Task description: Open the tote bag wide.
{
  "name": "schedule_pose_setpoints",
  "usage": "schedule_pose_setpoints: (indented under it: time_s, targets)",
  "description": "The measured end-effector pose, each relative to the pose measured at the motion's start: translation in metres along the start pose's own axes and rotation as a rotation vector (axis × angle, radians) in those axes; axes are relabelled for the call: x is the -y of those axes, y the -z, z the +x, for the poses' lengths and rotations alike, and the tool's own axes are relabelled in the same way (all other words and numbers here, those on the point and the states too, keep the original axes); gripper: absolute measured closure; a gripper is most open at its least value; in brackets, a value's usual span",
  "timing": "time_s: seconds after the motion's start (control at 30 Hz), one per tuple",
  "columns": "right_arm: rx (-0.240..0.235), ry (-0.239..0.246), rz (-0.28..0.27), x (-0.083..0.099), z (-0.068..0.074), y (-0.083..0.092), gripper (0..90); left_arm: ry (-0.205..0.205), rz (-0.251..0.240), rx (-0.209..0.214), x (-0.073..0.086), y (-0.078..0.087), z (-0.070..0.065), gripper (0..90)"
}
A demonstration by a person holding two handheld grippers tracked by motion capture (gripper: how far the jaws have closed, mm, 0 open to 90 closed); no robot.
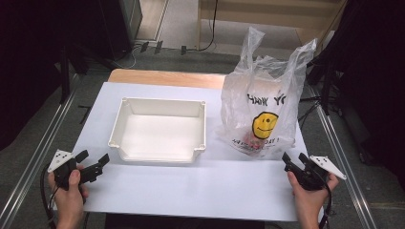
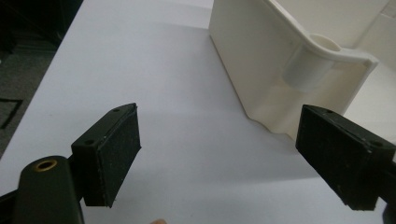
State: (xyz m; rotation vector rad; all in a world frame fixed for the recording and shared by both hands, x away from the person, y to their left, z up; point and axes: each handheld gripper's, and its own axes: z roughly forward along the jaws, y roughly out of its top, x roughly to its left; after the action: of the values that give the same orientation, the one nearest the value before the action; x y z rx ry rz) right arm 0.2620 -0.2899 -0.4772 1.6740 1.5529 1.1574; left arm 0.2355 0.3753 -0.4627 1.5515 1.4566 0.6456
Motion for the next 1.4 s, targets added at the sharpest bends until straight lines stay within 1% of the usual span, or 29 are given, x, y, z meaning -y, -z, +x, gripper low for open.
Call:
schedule_pose_setpoints:
  time_s: [0.03,0.07,0.1,0.17,0.2,0.23,0.27,0.3,0.33,0.37,0.4,0.43,0.5,0.6,0.63,0.67,0.7,0.77,0.8,0.83,0.87,0.9,0.93,1.03,1.07,1.1,1.13,1.23,1.4]
  targets:
    - [0.0,0.0,0.0,0.0,0.0,0.0,36.4,-0.006,-0.005,-0.006,0.0,0.0,-0.001,13.8]
    - [-0.029,-0.001,-0.028,-0.007,0.001,0.004,39.2,-0.007,-0.004,-0.005,0.0,0.0,-0.001,13.8]
    - [-0.038,0.006,-0.052,-0.011,0.002,0.005,39.4,-0.008,-0.019,-0.009,-0.002,0.001,-0.001,13.8]
    - [-0.047,0.016,-0.077,-0.015,0.003,0.007,39.8,-0.009,-0.024,-0.011,-0.003,0.002,0.0,13.8]
    - [-0.063,0.019,-0.099,-0.02,0.005,0.009,40.3,0.001,-0.031,-0.009,-0.005,0.004,0.001,13.8]
    - [-0.083,0.031,-0.138,-0.03,0.008,0.013,40.2,0.021,-0.047,-0.001,-0.009,0.007,0.002,13.8]
    - [-0.083,0.031,-0.138,-0.03,0.008,0.013,40.2,0.021,-0.047,-0.001,-0.009,0.007,0.002,13.8]
    - [-0.082,0.043,-0.169,-0.041,0.011,0.015,40.6,0.031,-0.053,0.004,-0.013,0.008,0.002,13.8]
    - [-0.081,0.045,-0.181,-0.047,0.011,0.015,40.6,0.034,-0.076,0.017,-0.019,0.012,-0.002,13.8]
    - [-0.081,0.045,-0.181,-0.047,0.011,0.015,40.6,0.034,-0.076,0.017,-0.019,0.012,-0.002,13.8]
    - [-0.078,0.041,-0.192,-0.052,0.012,0.015,40.6,0.03,-0.087,0.027,-0.024,0.014,-0.005,13.8]
    - [-0.08,0.034,-0.204,-0.062,0.013,0.014,44.2,0.025,-0.093,0.031,-0.027,0.014,-0.008,13.9]
    - [-0.083,0.029,-0.215,-0.068,0.014,0.013,43.9,0.008,-0.107,0.051,-0.034,0.015,-0.017,13.8]
    - [-0.078,0.03,-0.25,-0.084,0.019,0.01,40.9,-0.02,-0.118,0.085,-0.046,0.014,-0.033,13.8]
    - [-0.088,0.032,-0.249,-0.094,0.022,0.005,39.1,-0.024,-0.117,0.092,-0.048,0.014,-0.037,13.9]
    - [-0.088,0.032,-0.249,-0.094,0.022,0.005,39.1,-0.031,-0.118,0.102,-0.051,0.013,-0.042,13.9]
    - [-0.08,0.049,-0.246,-0.104,0.025,0.0,38.0,-0.034,-0.116,0.113,-0.054,0.011,-0.047,13.9]
    - [-0.081,0.054,-0.24,-0.108,0.028,-0.003,37.0,-0.045,-0.117,0.132,-0.06,0.007,-0.058,13.8]
    - [-0.077,0.05,-0.223,-0.116,0.031,-0.009,33.6,-0.051,-0.117,0.142,-0.062,0.004,-0.063,13.9]
    - [-0.077,0.05,-0.223,-0.116,0.031,-0.009,33.6,-0.056,-0.116,0.151,-0.065,0.001,-0.068,13.9]
    - [-0.083,0.042,-0.198,-0.123,0.034,-0.016,27.4,-0.061,-0.115,0.158,-0.068,-0.003,-0.074,13.9]
    - [-0.077,0.042,-0.176,-0.126,0.035,-0.02,24.4,-0.077,-0.108,0.172,-0.073,-0.01,-0.085,13.9]
    - [-0.077,0.042,-0.176,-0.126,0.035,-0.02,24.4,-0.077,-0.108,0.172,-0.073,-0.01,-0.085,13.9]
    - [-0.073,0.017,-0.119,-0.134,0.037,-0.03,18.6,-0.099,-0.101,0.201,-0.081,-0.021,-0.103,13.9]
    - [-0.082,-0.015,-0.101,-0.138,0.037,-0.035,16.2,-0.121,-0.095,0.217,-0.087,-0.027,-0.115,13.9]
    - [-0.08,-0.024,-0.095,-0.14,0.036,-0.037,15.7,-0.131,-0.095,0.225,-0.089,-0.03,-0.121,13.9]
    - [-0.077,-0.028,-0.092,-0.141,0.035,-0.04,15.6,-0.131,-0.095,0.225,-0.089,-0.03,-0.121,13.9]
    - [-0.081,-0.039,-0.085,-0.144,0.032,-0.045,15.5,-0.154,-0.095,0.249,-0.096,-0.038,-0.139,13.9]
    - [-0.096,-0.059,-0.046,-0.146,0.03,-0.053,15.3,-0.197,-0.08,0.281,-0.1,-0.054,-0.167,14.0]
